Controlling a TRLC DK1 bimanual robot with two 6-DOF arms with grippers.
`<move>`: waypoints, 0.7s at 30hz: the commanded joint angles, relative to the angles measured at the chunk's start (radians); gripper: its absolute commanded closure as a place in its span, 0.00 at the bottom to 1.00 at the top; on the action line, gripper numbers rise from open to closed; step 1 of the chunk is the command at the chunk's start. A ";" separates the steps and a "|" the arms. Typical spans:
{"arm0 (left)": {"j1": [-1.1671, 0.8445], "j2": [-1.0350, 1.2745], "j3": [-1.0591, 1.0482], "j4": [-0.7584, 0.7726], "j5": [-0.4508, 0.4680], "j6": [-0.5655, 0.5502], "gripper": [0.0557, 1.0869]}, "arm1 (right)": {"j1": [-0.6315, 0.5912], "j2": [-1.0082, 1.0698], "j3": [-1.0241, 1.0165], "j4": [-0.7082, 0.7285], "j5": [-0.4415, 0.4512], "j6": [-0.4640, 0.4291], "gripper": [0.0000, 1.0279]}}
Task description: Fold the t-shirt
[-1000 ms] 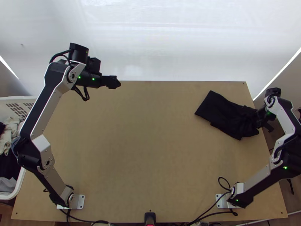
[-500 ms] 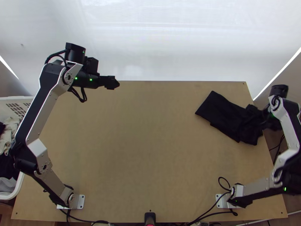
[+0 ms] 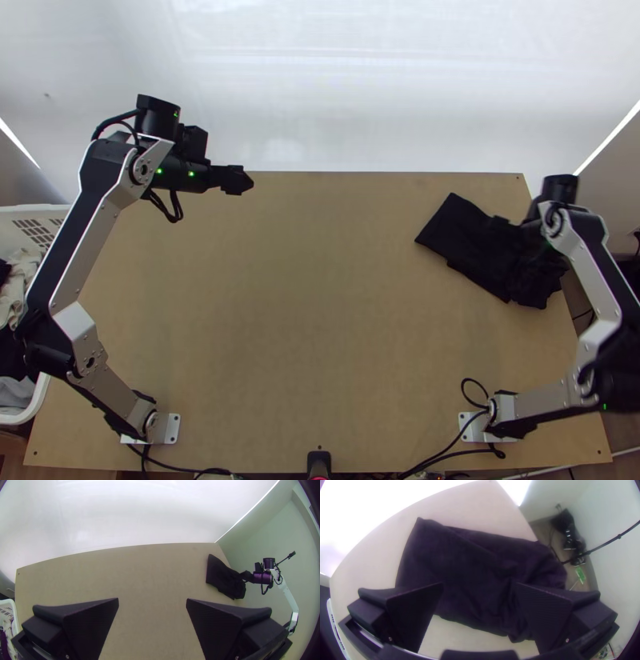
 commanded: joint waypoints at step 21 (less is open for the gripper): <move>0.039 0.008 0.002 0.012 -0.001 0.008 0.04 | 0.181 0.457 0.353 -0.014 -0.139 0.039 0.03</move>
